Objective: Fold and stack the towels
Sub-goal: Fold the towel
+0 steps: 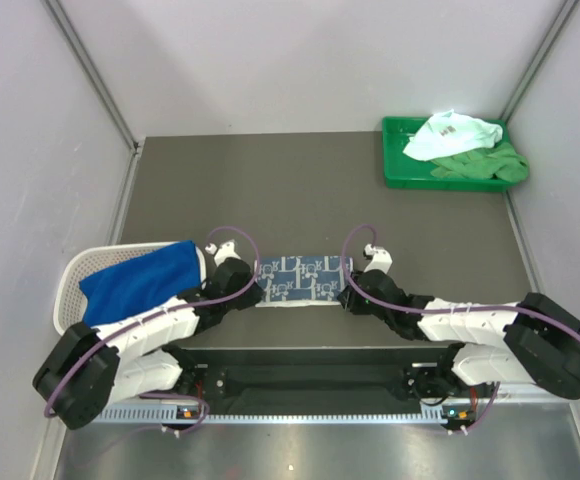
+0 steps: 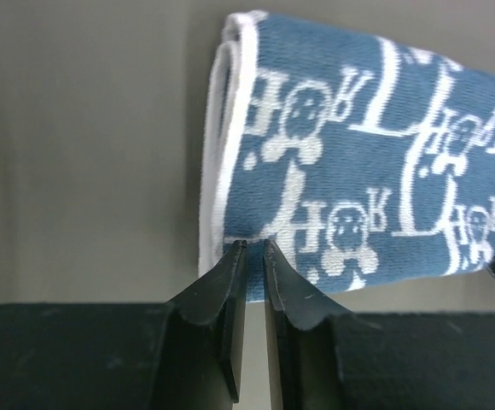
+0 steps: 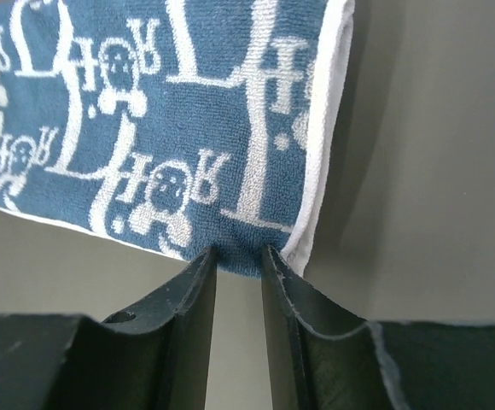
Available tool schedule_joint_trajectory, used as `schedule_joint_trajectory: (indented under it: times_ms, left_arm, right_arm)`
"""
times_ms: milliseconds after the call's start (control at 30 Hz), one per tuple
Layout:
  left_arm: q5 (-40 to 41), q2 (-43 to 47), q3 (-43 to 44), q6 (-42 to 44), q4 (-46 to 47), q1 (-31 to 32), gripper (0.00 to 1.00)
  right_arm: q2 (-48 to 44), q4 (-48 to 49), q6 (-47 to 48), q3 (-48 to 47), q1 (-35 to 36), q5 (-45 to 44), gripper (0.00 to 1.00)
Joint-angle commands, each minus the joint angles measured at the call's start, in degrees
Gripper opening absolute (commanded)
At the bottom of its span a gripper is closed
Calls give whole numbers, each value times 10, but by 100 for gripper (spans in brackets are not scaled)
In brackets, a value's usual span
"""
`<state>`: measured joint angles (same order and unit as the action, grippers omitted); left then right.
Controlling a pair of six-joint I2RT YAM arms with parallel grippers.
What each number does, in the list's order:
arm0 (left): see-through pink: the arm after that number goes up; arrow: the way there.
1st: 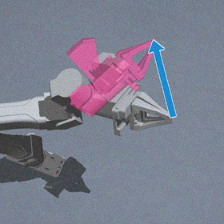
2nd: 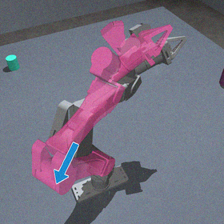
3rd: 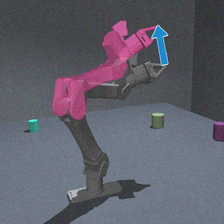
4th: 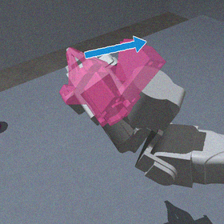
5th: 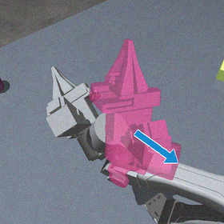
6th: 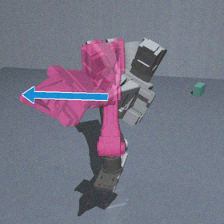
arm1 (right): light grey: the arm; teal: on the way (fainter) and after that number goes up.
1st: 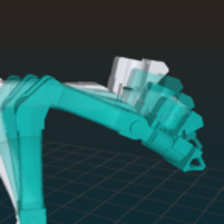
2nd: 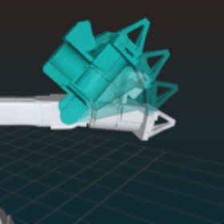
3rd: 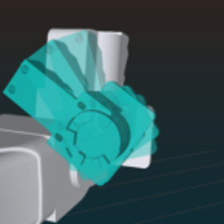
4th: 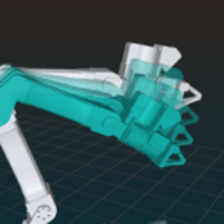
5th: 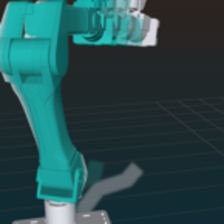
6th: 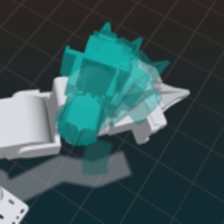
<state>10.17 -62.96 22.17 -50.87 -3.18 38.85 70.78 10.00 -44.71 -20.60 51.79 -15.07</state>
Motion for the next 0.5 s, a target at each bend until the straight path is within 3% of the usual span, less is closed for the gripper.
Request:
schedule_joint_trajectory:
  times_ms: [0, 467]
  left_arm:
    - [27, -7, 2, -29, -22, 3, 18]
    - [43, -43, 29, -20, -63, 3, 17]
  right_arm:
    - [9, 20, -57, 33, 16, -24, 28]
    - [-70, -113, -58, 18, 8, -81, 33]
